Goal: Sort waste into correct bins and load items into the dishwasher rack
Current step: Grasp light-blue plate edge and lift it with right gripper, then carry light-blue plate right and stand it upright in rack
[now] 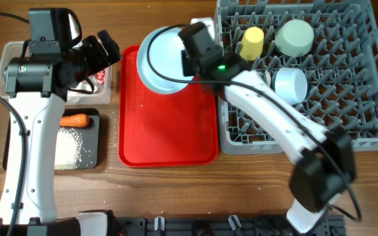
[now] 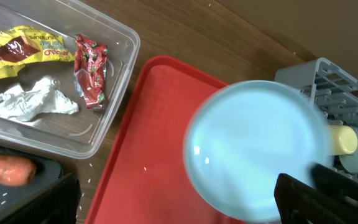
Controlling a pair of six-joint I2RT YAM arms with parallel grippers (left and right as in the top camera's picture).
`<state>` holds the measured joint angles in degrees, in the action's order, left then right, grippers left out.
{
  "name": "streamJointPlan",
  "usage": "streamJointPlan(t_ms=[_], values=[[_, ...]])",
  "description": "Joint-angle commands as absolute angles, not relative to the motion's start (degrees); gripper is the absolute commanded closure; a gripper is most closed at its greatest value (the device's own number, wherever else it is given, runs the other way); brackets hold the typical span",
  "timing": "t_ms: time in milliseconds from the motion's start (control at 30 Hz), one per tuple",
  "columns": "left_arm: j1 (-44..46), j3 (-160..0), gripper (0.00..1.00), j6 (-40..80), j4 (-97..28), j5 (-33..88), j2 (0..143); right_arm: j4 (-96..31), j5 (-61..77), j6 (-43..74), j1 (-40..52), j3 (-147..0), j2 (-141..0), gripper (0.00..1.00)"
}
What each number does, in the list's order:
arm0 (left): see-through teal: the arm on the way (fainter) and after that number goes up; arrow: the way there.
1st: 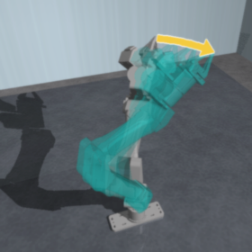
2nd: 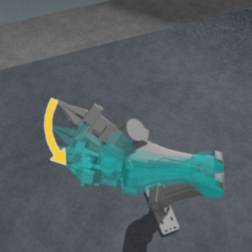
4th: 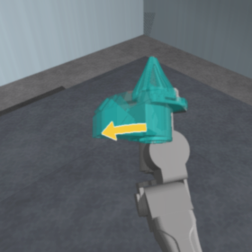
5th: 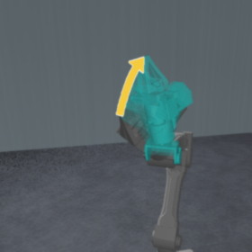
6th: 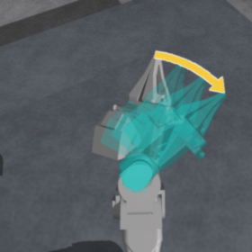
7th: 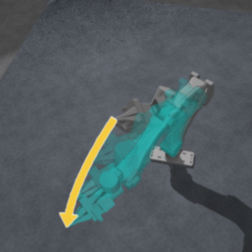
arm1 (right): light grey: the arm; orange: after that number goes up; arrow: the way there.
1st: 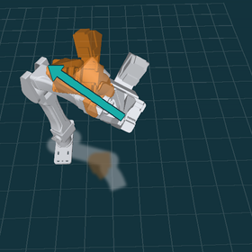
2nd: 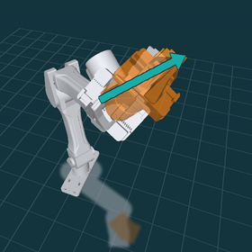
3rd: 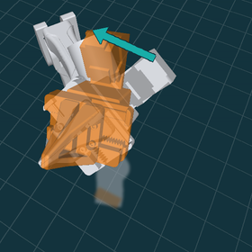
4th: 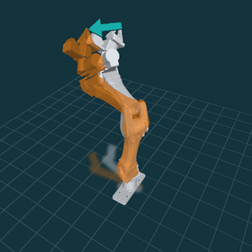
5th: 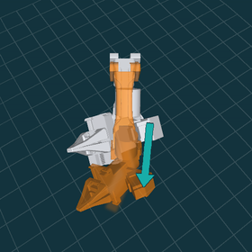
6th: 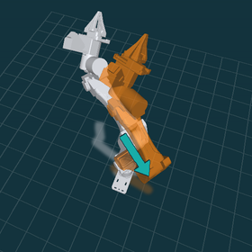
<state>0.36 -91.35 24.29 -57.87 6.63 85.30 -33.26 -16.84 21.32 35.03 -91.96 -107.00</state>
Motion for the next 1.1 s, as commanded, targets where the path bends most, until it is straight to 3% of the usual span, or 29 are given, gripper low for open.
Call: streamJointPlan(t_ms=[0, 200, 367, 533, 667, 1067], values=[[0.1, -91.5, 0.00, 23.4, -57.7, 5.9, 85.3, -36.2, -24.8, 9.8, 31.7, -92.2, -99.6, 0.96], [0.1, -91.5, 0.00, 23.4, -57.7, 5.9, 85.3, -46.4, -46.0, 8.3, 24.0, -92.2, -92.2, 0.96], [0.1, -91.5, 0.00, 23.4, -57.7, 5.9, 85.3, -48.2, -51.2, -3.5, 17.0, -92.2, -90.6, 0.96], [0.1, -91.5, 0.00, 23.4, -57.7, 5.9, 85.3, -47.8, -51.7, -4.8, 8.8, -92.2, -90.6, 0.96], [0.1, -91.5, 0.00, 23.4, -57.7, 5.9, 85.3, -47.2, -51.0, -13.6, 4.1, -92.2, -90.6, 0.95], [0.1, -91.5, 0.00, 23.4, -57.7, 5.9, 85.3, -46.5, -45.1, -19.5, -1.7, -91.1, -90.8, 0.96]])
